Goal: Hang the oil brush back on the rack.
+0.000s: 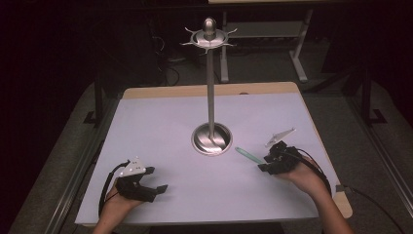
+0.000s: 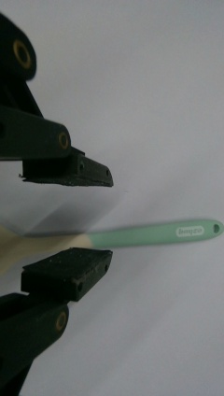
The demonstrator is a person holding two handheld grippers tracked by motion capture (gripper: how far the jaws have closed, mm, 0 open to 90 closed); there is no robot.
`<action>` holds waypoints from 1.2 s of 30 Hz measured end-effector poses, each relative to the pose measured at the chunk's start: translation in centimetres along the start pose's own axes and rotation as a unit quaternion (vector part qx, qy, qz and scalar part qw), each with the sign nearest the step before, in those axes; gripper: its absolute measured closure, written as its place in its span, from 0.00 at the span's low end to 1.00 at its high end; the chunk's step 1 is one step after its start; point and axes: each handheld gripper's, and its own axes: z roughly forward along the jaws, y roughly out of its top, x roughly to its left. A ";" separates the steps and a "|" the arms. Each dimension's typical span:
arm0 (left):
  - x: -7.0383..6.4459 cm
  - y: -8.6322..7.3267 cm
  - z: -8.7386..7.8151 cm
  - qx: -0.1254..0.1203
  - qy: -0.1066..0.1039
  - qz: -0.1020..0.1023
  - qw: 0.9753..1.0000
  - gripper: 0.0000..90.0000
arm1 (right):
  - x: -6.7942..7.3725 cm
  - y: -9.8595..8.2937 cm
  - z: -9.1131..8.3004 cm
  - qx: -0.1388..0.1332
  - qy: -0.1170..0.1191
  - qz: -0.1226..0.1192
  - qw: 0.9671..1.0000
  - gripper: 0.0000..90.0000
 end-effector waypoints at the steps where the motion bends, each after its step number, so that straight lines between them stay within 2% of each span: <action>1: 0.0 0.0 0.0 0.000 -0.001 0.000 1.000 0.16 | -0.1 0.3 0.1 0.001 -0.005 -0.002 1.000 0.56; 3: 0.0 0.0 0.0 0.002 -0.002 0.001 1.000 0.16 | -0.4 1.2 0.4 0.011 -0.007 -0.004 1.000 0.50; 4: -0.1 0.0 0.1 0.001 -0.003 -0.003 1.000 0.16 | -0.4 1.2 0.4 0.011 -0.007 -0.004 1.000 0.50; 5: 0.0 0.1 0.1 0.002 -0.003 0.003 1.000 0.16 | -0.5 1.6 0.5 0.014 -0.008 -0.005 1.000 0.50; 7: 0.0 0.0 0.1 0.004 -0.004 0.002 1.000 0.16 | -0.6 2.3 0.7 0.017 -0.013 -0.007 1.000 0.48; 12: -0.1 0.0 0.1 0.004 -0.007 0.000 1.000 0.16 | -0.8 4.0 1.4 0.039 -0.013 -0.017 0.999 0.46; 16: -0.1 0.0 0.1 0.006 -0.008 0.002 1.000 0.16 | -0.8 5.0 1.9 0.046 -0.013 -0.025 0.999 0.53; 19: 0.0 0.0 0.1 0.006 -0.009 0.001 1.000 0.16 | -1.0 5.8 2.5 0.061 0.000 -0.043 0.997 0.63; 20: 0.0 0.0 0.1 0.006 -0.009 0.001 1.000 0.16 | -1.0 5.8 2.5 0.061 0.000 -0.043 0.997 0.63; 21: -0.1 0.0 0.1 0.005 -0.009 0.000 1.000 0.16 | -1.0 5.8 2.7 0.067 0.007 -0.047 0.997 0.64; 24: 0.0 0.0 0.1 0.005 -0.008 0.000 1.000 0.16 | -1.0 6.0 3.4 0.104 0.007 -0.045 0.993 0.70; 26: -0.1 0.0 0.1 0.005 -0.007 0.001 1.000 0.16 | -1.1 6.1 3.8 0.112 0.010 -0.052 0.992 0.73; 36: -0.1 0.0 0.0 0.005 -0.009 -0.001 1.000 0.16 | -1.7 6.5 5.0 0.139 0.015 -0.048 0.989 0.79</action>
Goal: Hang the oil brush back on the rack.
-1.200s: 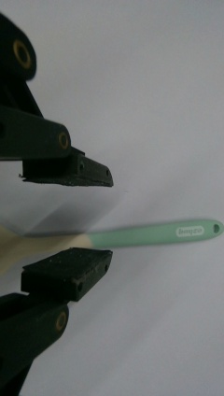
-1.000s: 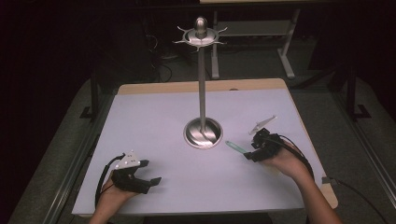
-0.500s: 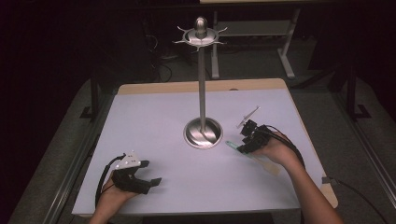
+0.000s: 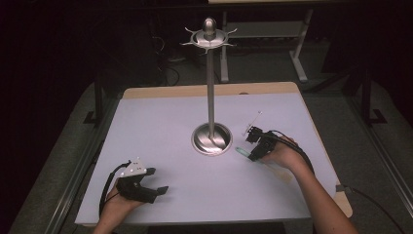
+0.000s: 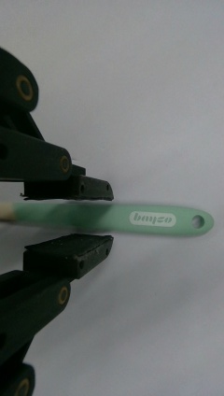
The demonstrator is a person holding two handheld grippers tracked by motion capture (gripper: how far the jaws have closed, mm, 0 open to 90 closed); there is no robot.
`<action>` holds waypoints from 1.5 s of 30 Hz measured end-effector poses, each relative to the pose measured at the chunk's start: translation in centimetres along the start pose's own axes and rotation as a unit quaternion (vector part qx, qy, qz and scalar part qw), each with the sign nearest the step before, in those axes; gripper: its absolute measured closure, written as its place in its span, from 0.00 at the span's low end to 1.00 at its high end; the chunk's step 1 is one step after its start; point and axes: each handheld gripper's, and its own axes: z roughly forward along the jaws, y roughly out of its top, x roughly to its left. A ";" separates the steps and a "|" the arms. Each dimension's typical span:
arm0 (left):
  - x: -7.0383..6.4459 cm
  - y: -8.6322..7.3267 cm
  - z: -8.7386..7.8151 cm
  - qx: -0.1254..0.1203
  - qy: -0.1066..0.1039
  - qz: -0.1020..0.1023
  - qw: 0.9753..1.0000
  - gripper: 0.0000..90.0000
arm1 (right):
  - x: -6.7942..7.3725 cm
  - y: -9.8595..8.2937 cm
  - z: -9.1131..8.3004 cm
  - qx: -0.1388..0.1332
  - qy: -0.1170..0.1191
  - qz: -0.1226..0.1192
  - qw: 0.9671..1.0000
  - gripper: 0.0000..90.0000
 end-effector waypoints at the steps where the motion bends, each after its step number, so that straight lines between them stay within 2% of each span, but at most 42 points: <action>1: 0.0 0.0 0.0 0.000 0.000 0.001 1.000 0.16 | 0.0 0.1 0.1 0.004 0.000 -0.004 1.000 0.79; 7: 0.0 0.0 0.0 0.000 0.000 0.000 1.000 0.16 | 0.1 0.7 0.5 0.019 -0.006 -0.010 1.000 0.81; 12: 0.0 0.0 0.0 0.000 -0.001 0.000 1.000 0.16 | -0.1 0.7 0.5 0.018 -0.002 -0.008 1.000 0.82; 14: 0.0 0.0 0.1 0.002 -0.002 0.003 1.000 0.16 | -0.1 0.8 0.5 0.021 -0.005 -0.015 1.000 0.82; 17: -0.1 0.0 0.2 0.006 -0.004 0.003 1.000 0.16 | 0.4 1.1 0.5 0.033 -0.012 -0.014 0.999 0.82; 21: -0.2 0.0 0.2 0.007 -0.005 0.005 1.000 0.17 | 0.4 1.5 0.7 0.048 -0.014 -0.018 0.999 0.84; 22: -0.1 0.0 0.1 0.007 -0.005 0.003 1.000 0.17 | 0.5 1.6 0.6 0.052 -0.012 -0.011 0.998 0.85; 30: -0.2 0.1 0.2 0.006 -0.007 0.006 1.000 0.17 | 0.3 1.8 0.7 0.056 -0.012 -0.007 0.998 0.86; 35: -0.1 0.0 0.1 0.004 -0.007 0.002 1.000 0.17 | -0.1 1.4 0.6 0.044 -0.003 -0.004 0.999 0.86; 36: 0.0 0.0 0.1 0.002 -0.008 0.003 1.000 0.17 | -0.3 1.2 0.4 0.033 0.005 -0.001 0.999 0.86; 38: 0.0 0.0 0.0 0.001 -0.007 0.004 1.000 0.17 | -0.4 1.0 0.3 0.027 0.007 0.006 1.000 0.86; 42: 0.0 0.0 0.0 0.000 -0.007 0.003 1.000 0.17 | -0.7 0.3 -0.5 -0.004 0.008 0.016 1.000 0.86; 44: 0.0 0.0 0.0 -0.001 -0.007 0.003 1.000 0.17 | -0.9 -0.1 -1.4 -0.028 0.007 0.024 0.999 0.86; 45: 0.0 0.0 0.0 -0.001 -0.007 0.003 1.000 0.17 | -0.9 -0.1 -1.4 -0.028 0.007 0.024 0.999 0.86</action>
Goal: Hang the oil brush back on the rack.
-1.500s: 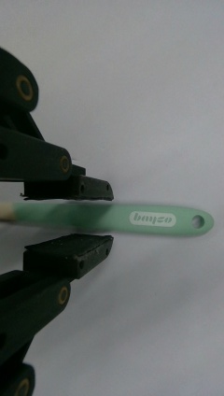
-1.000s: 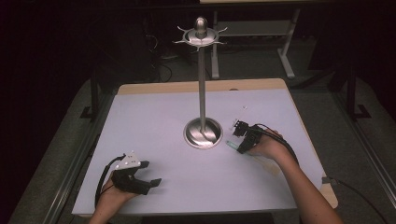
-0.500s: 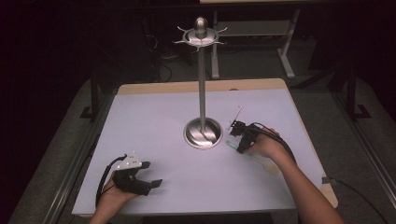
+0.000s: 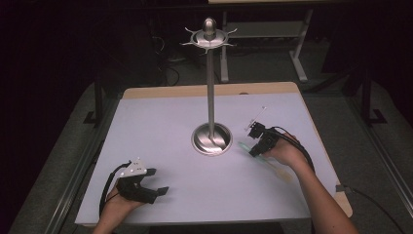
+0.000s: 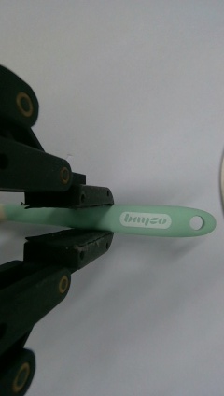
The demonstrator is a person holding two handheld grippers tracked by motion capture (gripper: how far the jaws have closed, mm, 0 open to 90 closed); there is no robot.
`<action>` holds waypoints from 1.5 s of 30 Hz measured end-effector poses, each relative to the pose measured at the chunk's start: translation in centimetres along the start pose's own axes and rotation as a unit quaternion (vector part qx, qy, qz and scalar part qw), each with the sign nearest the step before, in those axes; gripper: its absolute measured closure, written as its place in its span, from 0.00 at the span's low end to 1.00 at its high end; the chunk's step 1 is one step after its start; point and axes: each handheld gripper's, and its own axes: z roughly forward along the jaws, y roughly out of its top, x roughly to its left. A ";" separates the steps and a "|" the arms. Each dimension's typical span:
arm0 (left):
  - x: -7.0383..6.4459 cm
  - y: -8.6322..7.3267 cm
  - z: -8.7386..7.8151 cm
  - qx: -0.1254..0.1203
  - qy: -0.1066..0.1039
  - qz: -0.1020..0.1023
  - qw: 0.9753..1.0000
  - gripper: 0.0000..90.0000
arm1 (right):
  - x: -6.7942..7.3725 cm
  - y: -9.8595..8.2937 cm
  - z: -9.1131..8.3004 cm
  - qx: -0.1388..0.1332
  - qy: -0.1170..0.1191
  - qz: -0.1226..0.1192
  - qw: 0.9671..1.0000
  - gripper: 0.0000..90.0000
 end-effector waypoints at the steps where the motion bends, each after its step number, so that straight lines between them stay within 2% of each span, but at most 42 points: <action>1: 0.0 0.0 0.0 0.000 0.000 0.000 1.000 0.17 | -0.1 -0.1 -0.3 -0.011 0.000 0.001 1.000 0.86; 2: 0.0 0.0 0.0 0.000 0.000 -0.001 1.000 0.17 | -0.1 -0.2 -0.7 -0.022 0.003 0.004 1.000 0.86; 3: 0.0 0.1 0.0 0.000 0.000 -0.001 1.000 0.17 | -0.1 -0.5 -1.4 -0.050 0.004 0.007 0.999 0.86; 4: 0.0 0.1 0.0 0.001 0.000 0.002 1.000 0.17 | -0.1 -0.5 -1.4 -0.050 0.004 0.007 0.999 0.86; 5: 0.0 0.1 0.0 0.001 0.000 0.002 1.000 0.17 | -0.1 -0.7 -1.8 -0.063 0.005 0.007 0.998 0.86; 6: 0.0 0.0 0.0 0.000 -0.001 0.002 1.000 0.17 | -0.2 -1.1 -2.5 -0.094 0.005 0.012 0.996 0.86; 7: 0.0 0.0 0.0 0.000 -0.001 0.002 1.000 0.17 | -0.2 -1.1 -2.5 -0.094 0.005 0.012 0.996 0.86; 8: 0.0 0.0 0.0 0.000 -0.001 0.002 1.000 0.17 | -0.2 -1.4 -3.1 -0.122 0.004 0.021 0.992 0.86; 9: 0.0 0.1 0.0 0.001 -0.001 0.001 1.000 0.17 | -0.2 -1.4 -3.1 -0.122 0.004 0.021 0.992 0.86; 14: -0.1 0.0 -0.1 0.001 0.001 0.001 1.000 0.17 | -0.4 -2.2 -4.3 -0.180 0.006 0.028 0.983 0.86; 15: -0.1 0.0 -0.1 0.000 0.000 0.000 1.000 0.17 | -0.5 -2.5 -4.7 -0.204 0.010 0.031 0.978 0.86; 16: -0.1 0.0 -0.1 0.000 0.000 0.000 1.000 0.17 | -0.5 -2.5 -4.7 -0.204 0.010 0.031 0.978 0.86; 17: 0.0 0.0 -0.1 0.000 0.000 0.000 1.000 0.17 | -0.5 -2.7 -5.0 -0.217 0.013 0.033 0.976 0.86; 18: 0.0 0.0 -0.1 0.001 0.000 0.000 1.000 0.17 | -0.5 -3.0 -5.4 -0.237 0.019 0.039 0.971 0.86; 19: 0.0 0.0 0.0 0.001 0.000 0.001 1.000 0.17 | -0.5 -3.0 -5.4 -0.237 0.019 0.039 0.971 0.86; 22: 0.0 0.0 -0.1 0.002 0.000 0.004 1.000 0.17 | -0.5 -3.4 -5.9 -0.261 0.015 0.040 0.964 0.86; 23: 0.0 0.0 -0.1 0.002 0.000 0.005 1.000 0.17 | -0.5 -3.6 -6.0 -0.274 0.014 0.036 0.961 0.86; 27: -0.1 0.0 0.0 0.002 -0.001 0.004 1.000 0.17 | -0.7 -4.2 -6.4 -0.306 0.023 0.039 0.951 0.86; 28: -0.1 0.0 0.0 0.002 -0.001 0.004 1.000 0.17 | -0.7 -4.3 -6.7 -0.318 0.025 0.038 0.947 0.86; 29: -0.1 0.0 0.0 0.001 -0.001 0.004 1.000 0.17 | -0.7 -4.3 -6.7 -0.318 0.025 0.038 0.947 0.86; 36: -0.1 0.0 0.0 0.001 -0.002 0.006 1.000 0.17 | -0.3 -4.6 -7.8 -0.357 0.034 0.038 0.933 0.86; 41: -0.1 0.0 0.0 0.002 -0.002 0.006 1.000 0.17 | -0.1 -4.6 -8.5 -0.377 0.037 0.031 0.925 0.86; 45: -0.2 0.0 0.0 0.003 -0.002 0.007 1.000 0.17 | 0.1 -4.7 -9.0 -0.386 0.040 0.025 0.921 0.86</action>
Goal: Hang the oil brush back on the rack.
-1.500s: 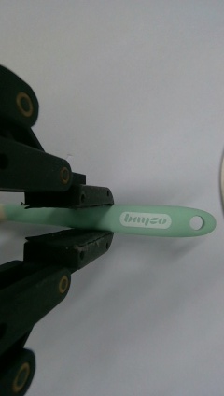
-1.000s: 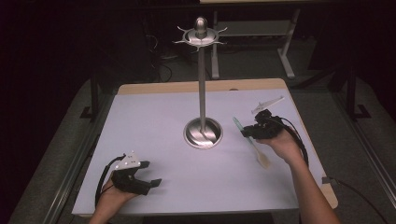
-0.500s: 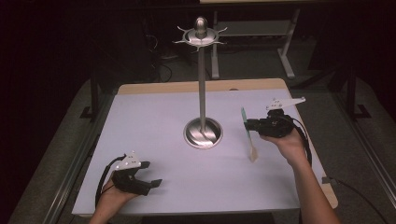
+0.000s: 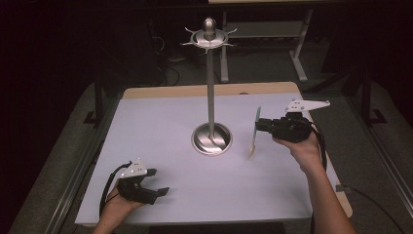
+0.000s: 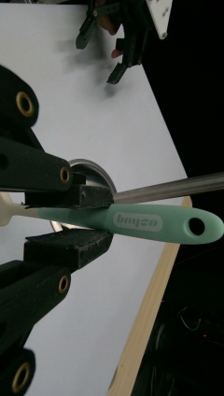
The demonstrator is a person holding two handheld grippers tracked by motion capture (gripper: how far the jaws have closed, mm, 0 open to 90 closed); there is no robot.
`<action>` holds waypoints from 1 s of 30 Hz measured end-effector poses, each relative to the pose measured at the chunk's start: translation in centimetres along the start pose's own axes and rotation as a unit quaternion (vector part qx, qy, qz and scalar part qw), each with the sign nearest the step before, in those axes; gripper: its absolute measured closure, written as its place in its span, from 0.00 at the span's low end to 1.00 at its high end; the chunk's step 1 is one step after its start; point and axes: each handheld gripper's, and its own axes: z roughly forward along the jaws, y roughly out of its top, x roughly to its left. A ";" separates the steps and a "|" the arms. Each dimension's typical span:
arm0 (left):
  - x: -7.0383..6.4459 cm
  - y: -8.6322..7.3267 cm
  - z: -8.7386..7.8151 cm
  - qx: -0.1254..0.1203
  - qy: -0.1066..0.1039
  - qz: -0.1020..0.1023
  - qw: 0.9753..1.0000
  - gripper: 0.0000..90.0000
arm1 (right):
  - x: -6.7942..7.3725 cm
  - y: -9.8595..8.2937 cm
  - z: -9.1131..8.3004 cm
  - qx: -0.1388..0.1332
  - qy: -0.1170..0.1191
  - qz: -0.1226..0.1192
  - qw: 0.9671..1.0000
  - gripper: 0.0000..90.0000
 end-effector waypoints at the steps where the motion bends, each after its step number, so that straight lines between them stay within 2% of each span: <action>1: 0.0 0.0 0.0 0.000 0.000 0.000 1.000 0.17 | 0.1 0.1 -0.1 -0.003 -0.001 -0.002 1.000 0.86; 14: 0.0 0.0 0.0 -0.001 0.000 -0.004 1.000 0.17 | 1.3 3.0 -1.6 -0.045 0.014 -0.012 0.999 0.86; 21: 0.0 0.0 0.0 -0.005 0.001 -0.004 1.000 0.17 | 2.1 5.6 -2.3 -0.052 0.015 -0.030 0.998 0.86; 30: 0.0 0.0 -0.1 -0.004 0.000 -0.005 1.000 0.17 | 2.8 9.8 -3.0 -0.079 0.023 -0.052 0.995 0.86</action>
